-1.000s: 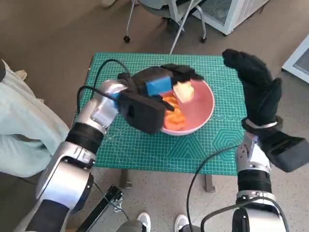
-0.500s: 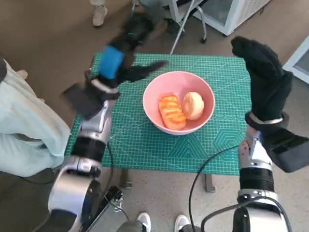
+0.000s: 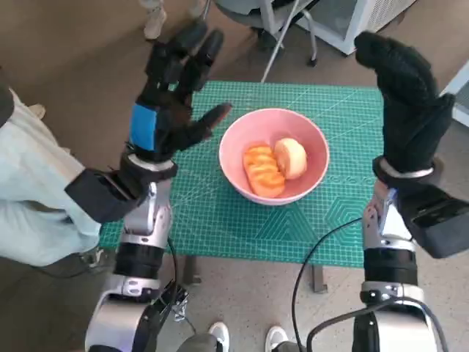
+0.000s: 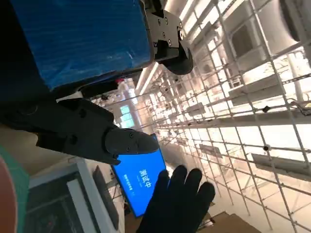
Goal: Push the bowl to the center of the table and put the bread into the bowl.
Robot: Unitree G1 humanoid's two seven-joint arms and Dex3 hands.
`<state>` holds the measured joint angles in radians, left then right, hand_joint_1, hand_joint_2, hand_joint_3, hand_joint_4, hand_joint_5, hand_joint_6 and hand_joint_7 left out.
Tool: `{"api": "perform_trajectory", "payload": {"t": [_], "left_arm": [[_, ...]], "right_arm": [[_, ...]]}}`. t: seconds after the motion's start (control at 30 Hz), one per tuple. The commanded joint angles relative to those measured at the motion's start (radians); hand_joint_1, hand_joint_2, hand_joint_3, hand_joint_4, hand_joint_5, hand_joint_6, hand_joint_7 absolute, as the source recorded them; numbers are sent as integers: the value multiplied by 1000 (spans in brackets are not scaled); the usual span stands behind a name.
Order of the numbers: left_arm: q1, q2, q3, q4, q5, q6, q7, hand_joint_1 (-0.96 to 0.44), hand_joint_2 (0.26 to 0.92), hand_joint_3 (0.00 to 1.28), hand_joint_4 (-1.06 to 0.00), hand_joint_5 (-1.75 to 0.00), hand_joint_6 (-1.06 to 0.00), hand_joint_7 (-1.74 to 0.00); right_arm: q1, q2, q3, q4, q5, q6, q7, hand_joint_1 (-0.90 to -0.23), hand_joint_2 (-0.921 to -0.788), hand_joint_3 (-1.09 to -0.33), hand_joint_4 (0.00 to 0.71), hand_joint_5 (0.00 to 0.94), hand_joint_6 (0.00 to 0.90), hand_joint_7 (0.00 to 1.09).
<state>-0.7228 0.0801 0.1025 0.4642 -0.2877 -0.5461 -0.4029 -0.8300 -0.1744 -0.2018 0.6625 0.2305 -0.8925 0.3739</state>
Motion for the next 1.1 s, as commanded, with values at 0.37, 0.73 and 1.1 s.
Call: {"api": "perform_trajectory", "payload": {"t": [0.37,0.73,1.1], "left_arm": [[32,-18,-20,-65,49,3,26,-350,921,260,-298,0,-16,-798],[39,-19,-19,-58,65,-5,42,-379,921,264,-312,-8,-31,-803],[42,-29,-11,-56,56,-12,50,-380,921,255,-306,-5,-24,-791]], "right_arm": [[-8,0,25,5,10,34,13,-547,-921,-740,404,1,61,762],[-12,-8,26,-7,8,51,10,-542,-921,-740,402,0,79,757],[-15,-4,27,2,-4,54,1,-544,-921,-734,395,0,87,751]]}}
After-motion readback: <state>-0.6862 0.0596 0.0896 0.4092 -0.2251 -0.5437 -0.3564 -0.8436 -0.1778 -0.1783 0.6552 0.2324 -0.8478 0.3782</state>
